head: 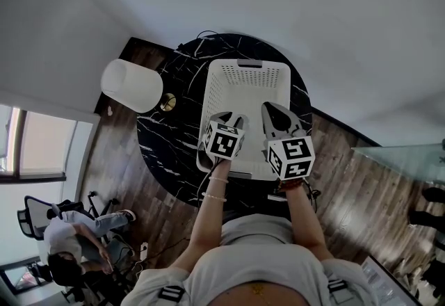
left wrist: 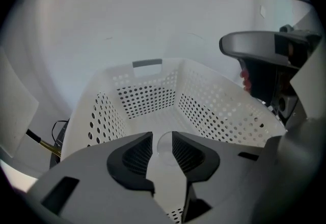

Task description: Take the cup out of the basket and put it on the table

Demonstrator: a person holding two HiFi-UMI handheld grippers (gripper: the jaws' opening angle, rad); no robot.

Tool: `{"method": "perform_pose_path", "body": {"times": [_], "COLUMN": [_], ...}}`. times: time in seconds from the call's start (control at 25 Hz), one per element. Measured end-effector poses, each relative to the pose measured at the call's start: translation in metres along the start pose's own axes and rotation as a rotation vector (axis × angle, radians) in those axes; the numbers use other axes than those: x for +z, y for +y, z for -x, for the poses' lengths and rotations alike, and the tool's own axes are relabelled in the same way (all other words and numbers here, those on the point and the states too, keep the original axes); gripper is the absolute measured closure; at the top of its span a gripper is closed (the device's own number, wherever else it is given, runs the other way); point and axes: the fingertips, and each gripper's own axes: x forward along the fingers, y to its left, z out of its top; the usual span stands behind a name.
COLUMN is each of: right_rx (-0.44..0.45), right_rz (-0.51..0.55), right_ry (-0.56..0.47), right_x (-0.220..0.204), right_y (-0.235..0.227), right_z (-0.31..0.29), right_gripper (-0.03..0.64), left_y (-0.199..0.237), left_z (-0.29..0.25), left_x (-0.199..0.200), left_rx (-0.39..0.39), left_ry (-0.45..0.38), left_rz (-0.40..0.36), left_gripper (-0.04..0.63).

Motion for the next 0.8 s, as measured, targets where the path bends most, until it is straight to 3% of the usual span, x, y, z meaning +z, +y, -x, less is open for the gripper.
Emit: {"method": "perform_pose_path", "body": {"times": [0.32,0.8], "right_rx": [0.012,0.028], "right_rz": [-0.025,-0.038], "right_ry": [-0.004,-0.004], "right_x": [0.005,0.01], "right_y": [-0.002,-0.004], "right_z": [-0.007,-0.017], "right_gripper": [0.609,0.609], "left_y": [-0.002,-0.005], "left_z": [-0.025,-0.046], "left_x": [-0.018,-0.031], "left_rx": [-0.005,-0.057], "left_ry": [0.104,0.129], "left_rz": [-0.028,0.03], "left_gripper": [0.486,0.486]}}
